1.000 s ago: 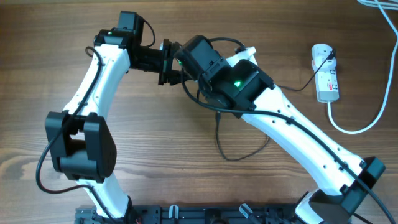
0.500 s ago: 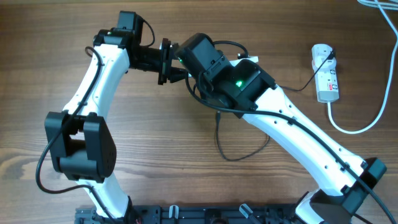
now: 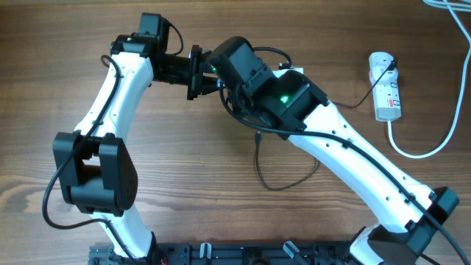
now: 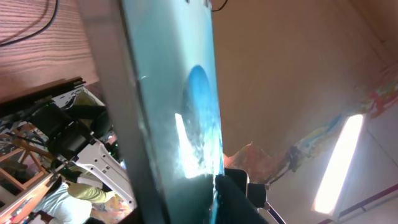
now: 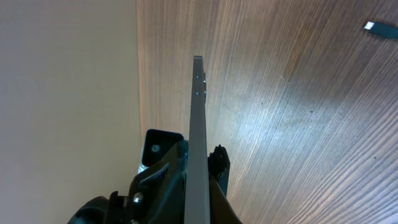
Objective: Plug charger to phone and switch on socket
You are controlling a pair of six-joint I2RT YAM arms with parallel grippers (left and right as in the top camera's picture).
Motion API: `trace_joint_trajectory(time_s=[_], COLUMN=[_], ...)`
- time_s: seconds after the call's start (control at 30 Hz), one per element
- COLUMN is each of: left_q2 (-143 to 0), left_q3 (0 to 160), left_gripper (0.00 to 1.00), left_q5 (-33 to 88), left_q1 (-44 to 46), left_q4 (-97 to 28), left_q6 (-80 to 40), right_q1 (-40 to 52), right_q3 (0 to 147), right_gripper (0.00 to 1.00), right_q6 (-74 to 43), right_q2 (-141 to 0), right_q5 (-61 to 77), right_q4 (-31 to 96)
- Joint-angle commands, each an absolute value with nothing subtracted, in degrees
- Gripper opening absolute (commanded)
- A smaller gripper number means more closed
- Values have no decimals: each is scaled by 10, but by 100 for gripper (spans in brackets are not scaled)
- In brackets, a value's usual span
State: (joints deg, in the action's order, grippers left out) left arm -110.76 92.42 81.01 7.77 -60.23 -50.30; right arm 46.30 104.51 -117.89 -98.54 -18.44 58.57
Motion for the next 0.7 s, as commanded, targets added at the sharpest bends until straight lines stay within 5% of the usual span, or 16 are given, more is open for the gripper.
trace_joint_trajectory(time_s=[0.0,0.67], left_q2=[-1089,-1089], left_q3=[936,936], left_gripper=[21,13], left_q5=[827,829], left_q1=[76,76], left_q4=[-601,-601], left_q6=[-500,-500], right_q1=[466,465], right_q3=[1060,1060], right_gripper=[4,4], right_q6=[-1187,-1187], right_q2=[-961,-961], right_q5=[-175,-192], right_q4=[580,567])
